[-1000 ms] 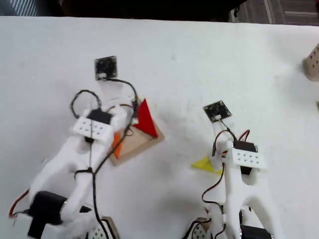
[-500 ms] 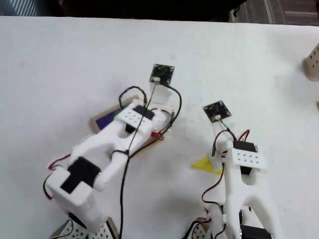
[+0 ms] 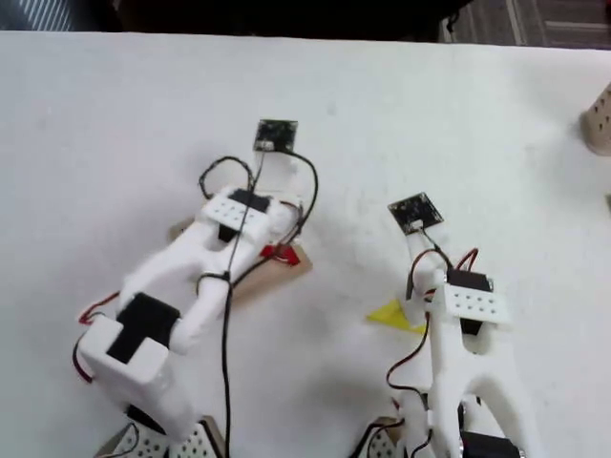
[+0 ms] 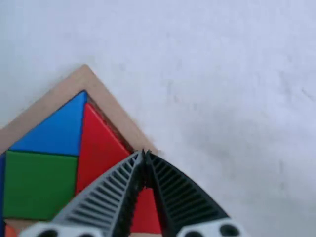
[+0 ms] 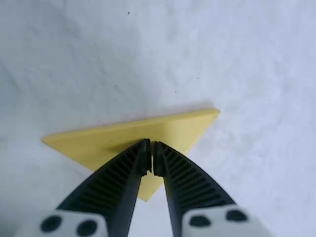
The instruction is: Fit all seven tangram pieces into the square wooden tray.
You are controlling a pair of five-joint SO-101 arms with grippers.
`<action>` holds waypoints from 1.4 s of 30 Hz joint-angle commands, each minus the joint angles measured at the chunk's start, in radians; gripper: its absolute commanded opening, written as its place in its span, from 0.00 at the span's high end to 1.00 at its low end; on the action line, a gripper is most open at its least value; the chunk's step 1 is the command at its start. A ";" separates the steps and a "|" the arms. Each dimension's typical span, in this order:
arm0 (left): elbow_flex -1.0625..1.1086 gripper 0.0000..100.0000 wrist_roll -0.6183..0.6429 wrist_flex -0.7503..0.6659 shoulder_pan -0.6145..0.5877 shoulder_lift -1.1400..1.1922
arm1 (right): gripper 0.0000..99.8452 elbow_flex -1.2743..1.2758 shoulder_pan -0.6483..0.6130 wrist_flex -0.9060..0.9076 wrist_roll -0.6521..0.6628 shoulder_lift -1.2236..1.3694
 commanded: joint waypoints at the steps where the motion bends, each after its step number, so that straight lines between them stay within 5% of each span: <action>1: -0.029 0.98 -0.014 0.038 -0.036 -0.099 | 0.98 0.002 -0.010 -0.005 0.009 -0.004; 5: -0.020 0.98 -0.034 0.184 -0.021 -0.186 | 0.98 0.002 -0.010 -0.005 0.009 -0.004; 10: 0.140 0.98 -0.210 0.253 0.019 -0.252 | 0.98 0.002 -0.008 -0.004 0.009 -0.004; 26: 0.206 0.98 -0.155 0.052 -0.005 -0.168 | 0.98 0.002 -0.010 -0.004 0.009 -0.004; 42: 0.167 0.98 -0.230 0.126 -0.005 -0.194 | 0.98 0.000 -0.012 -0.010 0.005 -0.007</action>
